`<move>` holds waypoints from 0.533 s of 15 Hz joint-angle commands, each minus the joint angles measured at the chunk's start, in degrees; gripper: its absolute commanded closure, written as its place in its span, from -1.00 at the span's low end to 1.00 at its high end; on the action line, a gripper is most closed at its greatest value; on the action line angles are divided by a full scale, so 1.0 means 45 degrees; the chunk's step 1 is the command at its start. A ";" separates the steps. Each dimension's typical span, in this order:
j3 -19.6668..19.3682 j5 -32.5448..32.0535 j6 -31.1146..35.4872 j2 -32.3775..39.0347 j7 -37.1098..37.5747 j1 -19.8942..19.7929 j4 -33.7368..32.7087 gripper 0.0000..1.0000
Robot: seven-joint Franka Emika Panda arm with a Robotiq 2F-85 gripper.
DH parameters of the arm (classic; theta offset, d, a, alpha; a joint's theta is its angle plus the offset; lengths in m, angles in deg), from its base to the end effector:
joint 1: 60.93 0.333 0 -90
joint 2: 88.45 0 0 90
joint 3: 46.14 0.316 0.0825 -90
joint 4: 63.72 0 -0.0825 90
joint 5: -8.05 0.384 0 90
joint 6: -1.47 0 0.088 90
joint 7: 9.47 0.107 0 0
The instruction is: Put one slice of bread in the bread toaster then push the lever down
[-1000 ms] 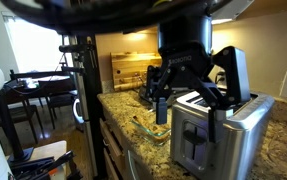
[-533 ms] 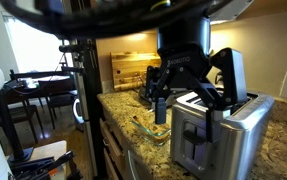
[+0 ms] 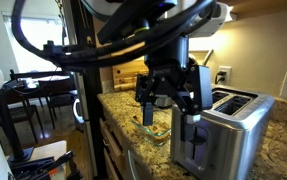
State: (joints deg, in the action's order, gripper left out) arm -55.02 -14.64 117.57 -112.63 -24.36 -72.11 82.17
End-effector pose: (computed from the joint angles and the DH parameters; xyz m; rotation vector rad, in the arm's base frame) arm 0.3645 -0.1562 0.4088 2.8831 0.1727 -0.2526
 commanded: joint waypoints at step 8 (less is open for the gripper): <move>0.0933 0.0472 -0.0454 -0.1350 0.1109 0.0804 0.1218 -1.00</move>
State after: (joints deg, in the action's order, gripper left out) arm -51.11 -12.95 117.37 -114.46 -20.53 -69.65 85.79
